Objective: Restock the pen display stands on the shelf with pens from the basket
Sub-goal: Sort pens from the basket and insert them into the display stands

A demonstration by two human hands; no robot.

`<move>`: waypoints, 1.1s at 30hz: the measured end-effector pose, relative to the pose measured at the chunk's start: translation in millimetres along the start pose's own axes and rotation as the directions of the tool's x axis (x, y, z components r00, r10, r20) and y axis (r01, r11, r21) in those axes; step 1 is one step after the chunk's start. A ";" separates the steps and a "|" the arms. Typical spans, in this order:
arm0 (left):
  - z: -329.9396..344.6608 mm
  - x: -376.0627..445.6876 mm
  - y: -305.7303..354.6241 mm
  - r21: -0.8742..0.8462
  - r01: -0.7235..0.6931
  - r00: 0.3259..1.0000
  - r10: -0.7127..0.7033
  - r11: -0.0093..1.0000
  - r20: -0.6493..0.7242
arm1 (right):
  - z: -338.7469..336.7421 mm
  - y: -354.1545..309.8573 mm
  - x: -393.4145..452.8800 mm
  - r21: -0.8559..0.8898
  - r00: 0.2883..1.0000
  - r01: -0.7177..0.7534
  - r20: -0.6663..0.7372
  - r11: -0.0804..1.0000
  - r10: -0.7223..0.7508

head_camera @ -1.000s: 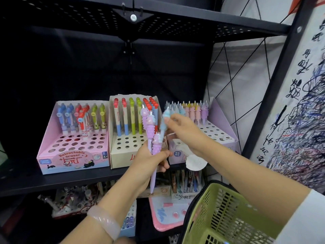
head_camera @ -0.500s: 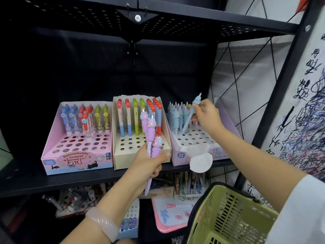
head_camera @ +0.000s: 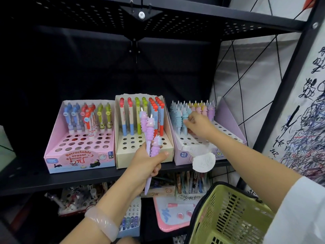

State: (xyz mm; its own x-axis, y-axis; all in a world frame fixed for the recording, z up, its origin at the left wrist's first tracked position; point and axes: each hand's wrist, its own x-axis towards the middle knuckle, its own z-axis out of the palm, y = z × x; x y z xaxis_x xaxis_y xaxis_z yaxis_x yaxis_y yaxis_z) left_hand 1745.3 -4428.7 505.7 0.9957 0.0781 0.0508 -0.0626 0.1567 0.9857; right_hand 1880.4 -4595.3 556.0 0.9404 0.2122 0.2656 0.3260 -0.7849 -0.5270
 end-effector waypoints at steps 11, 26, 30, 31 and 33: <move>22.7 4.9 4.6 0.044 -0.098 0.995 0.096 0.994 0.027 | -1.5 -39.9 -78.4 0.531 0.877 0.237 0.243 0.813 -0.414; 61.0 23.9 10.8 0.332 -0.166 0.984 0.137 0.929 0.110 | -70.7 46.4 0.1 0.632 0.914 0.125 -0.373 0.765 0.159; 71.3 34.6 16.4 0.321 -0.170 0.985 0.152 0.932 0.079 | -81.4 71.5 33.3 0.178 0.869 0.074 -0.494 0.981 0.024; 72.6 36.9 16.9 0.327 -0.179 0.984 0.161 0.928 0.080 | -80.0 75.8 38.4 0.125 0.872 0.066 -0.489 0.990 0.004; 73.6 40.3 17.8 0.323 -0.194 0.981 0.177 0.926 0.082 | -74.5 83.0 45.3 0.074 0.876 0.044 -0.482 0.996 -0.003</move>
State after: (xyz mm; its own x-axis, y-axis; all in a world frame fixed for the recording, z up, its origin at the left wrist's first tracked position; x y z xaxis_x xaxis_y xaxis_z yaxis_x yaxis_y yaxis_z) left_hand 1789.4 -4495.2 537.2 0.9712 0.0231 0.2373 -0.2289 -0.1881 0.9551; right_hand 1942.8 -4694.2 584.4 0.7766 -0.0920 0.6233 0.3736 -0.7293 -0.5731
